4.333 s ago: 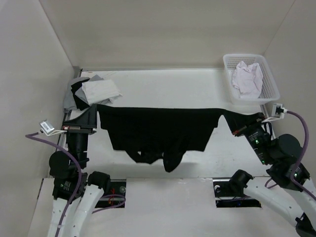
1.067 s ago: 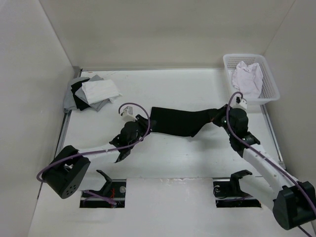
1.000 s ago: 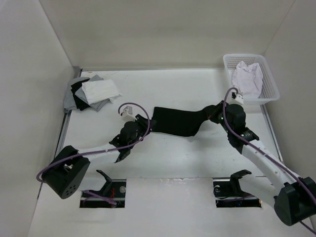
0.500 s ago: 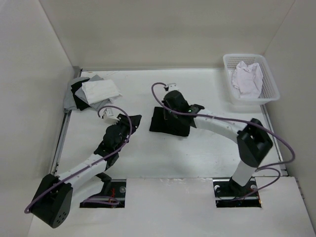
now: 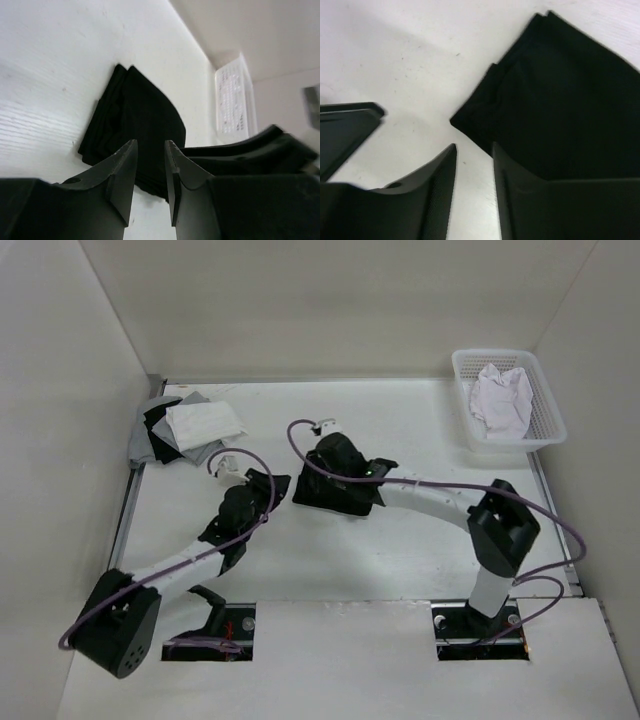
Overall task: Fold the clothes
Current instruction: Fold the tank top
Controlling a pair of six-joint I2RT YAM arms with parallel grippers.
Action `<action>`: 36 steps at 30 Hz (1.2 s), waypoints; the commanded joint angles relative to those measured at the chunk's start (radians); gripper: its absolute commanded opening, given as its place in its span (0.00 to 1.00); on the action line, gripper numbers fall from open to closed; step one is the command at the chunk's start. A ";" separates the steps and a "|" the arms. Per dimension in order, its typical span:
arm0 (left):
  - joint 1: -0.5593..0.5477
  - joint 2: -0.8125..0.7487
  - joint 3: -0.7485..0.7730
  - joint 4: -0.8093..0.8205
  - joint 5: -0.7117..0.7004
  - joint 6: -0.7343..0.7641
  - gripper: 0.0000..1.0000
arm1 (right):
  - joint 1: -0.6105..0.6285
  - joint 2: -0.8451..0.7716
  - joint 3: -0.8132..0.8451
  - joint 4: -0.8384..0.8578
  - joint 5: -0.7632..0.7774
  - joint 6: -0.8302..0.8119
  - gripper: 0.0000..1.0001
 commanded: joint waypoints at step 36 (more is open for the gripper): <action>-0.039 0.602 0.147 0.282 0.101 -0.033 0.24 | -0.292 -0.252 -0.844 0.891 -0.253 0.514 0.09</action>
